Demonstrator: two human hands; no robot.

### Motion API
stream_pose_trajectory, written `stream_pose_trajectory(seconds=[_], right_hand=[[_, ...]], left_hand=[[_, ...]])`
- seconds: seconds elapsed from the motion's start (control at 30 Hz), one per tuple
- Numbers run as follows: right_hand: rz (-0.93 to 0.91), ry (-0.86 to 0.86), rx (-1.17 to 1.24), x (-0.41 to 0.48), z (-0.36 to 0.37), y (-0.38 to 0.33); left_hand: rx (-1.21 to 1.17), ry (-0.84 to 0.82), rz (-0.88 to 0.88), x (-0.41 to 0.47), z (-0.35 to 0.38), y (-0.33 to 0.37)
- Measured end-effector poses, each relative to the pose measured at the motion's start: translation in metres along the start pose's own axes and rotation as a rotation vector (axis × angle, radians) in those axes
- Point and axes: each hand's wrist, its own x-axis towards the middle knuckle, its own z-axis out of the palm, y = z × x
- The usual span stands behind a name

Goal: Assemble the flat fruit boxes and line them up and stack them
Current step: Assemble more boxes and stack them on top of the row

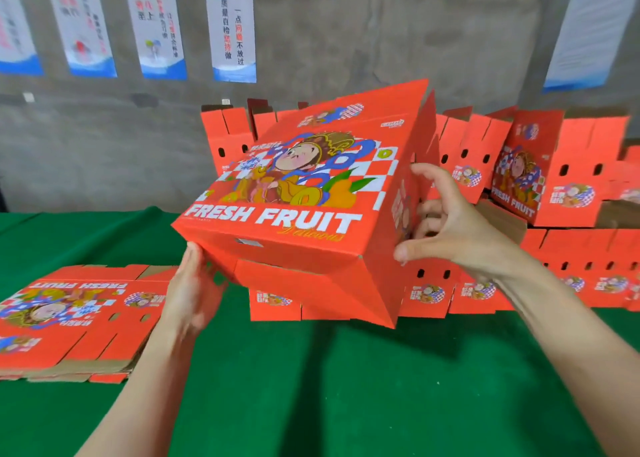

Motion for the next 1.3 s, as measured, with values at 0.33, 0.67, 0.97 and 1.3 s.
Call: stream_pose_trajectory(seconds=[0.33, 0.67, 0.97, 1.3], right_hand=[[-0.156, 0.112, -0.543, 0.013, 0.031, 0.042], [0.010, 0.374, -0.654, 0.045, 0.021, 0.075], [0.127, 0.607, -0.715, 0.096, -0.075, 0.119], [0.353, 0.711, -0.873, 0.152, -0.167, 0.219]], left_hand=[[-0.094, -0.304, -0.368, -0.029, 0.085, -0.055], [0.130, -0.439, -0.143, 0.014, 0.143, -0.092], [0.853, -0.727, 0.297, 0.079, 0.241, -0.129], [1.726, -0.926, 0.507, 0.164, 0.316, -0.214]])
